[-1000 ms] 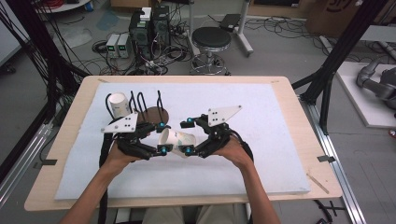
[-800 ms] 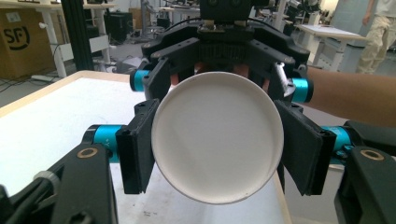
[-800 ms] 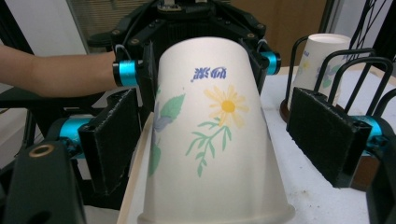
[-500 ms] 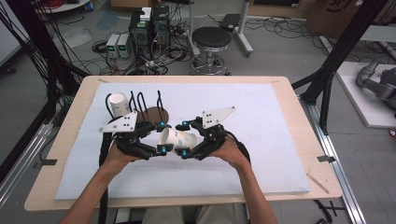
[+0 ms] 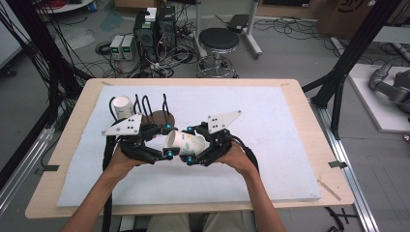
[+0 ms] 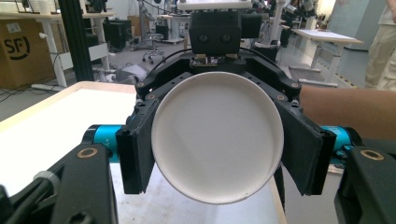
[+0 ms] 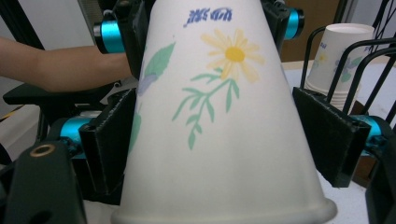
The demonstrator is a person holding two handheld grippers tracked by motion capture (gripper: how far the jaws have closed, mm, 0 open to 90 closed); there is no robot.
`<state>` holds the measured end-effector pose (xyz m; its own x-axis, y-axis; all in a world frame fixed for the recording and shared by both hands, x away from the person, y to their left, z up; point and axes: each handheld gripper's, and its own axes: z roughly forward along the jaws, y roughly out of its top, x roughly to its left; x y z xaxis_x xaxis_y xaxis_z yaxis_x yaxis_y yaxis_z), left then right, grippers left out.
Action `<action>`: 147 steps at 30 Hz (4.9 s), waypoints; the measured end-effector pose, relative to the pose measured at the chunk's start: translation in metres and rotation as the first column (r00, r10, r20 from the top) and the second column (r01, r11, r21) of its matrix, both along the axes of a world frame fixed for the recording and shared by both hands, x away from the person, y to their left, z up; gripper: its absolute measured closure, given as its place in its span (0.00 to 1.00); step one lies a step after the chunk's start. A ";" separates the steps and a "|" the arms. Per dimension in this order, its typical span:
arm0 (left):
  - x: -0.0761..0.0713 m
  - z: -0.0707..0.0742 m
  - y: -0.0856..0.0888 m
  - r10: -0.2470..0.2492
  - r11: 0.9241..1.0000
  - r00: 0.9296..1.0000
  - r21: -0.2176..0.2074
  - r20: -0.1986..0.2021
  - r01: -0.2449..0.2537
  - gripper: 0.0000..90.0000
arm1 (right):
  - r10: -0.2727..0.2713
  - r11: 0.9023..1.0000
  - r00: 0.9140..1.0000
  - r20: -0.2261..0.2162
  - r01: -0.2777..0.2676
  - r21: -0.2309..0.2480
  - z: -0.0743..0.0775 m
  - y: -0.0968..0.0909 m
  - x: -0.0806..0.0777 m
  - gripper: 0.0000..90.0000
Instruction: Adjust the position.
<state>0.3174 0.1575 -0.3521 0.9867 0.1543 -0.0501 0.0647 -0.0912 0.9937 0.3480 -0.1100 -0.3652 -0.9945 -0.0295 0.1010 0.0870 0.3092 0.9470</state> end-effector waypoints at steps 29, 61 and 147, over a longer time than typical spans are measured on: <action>-0.001 0.000 0.004 -0.022 1.000 1.000 0.000 -0.002 0.022 0.39 | 0.039 0.999 0.999 0.014 -0.039 0.015 0.000 0.000 -0.001 0.34; -0.005 0.000 0.018 0.046 0.997 0.999 0.063 -0.020 -0.044 0.08 | 0.009 1.000 0.999 0.032 -0.009 -0.010 0.004 -0.007 -0.003 0.34; 0.010 0.005 -0.010 0.048 0.629 0.994 0.776 -0.095 0.044 0.10 | 0.014 0.847 0.994 0.108 0.046 -0.530 -0.001 0.019 -0.009 0.34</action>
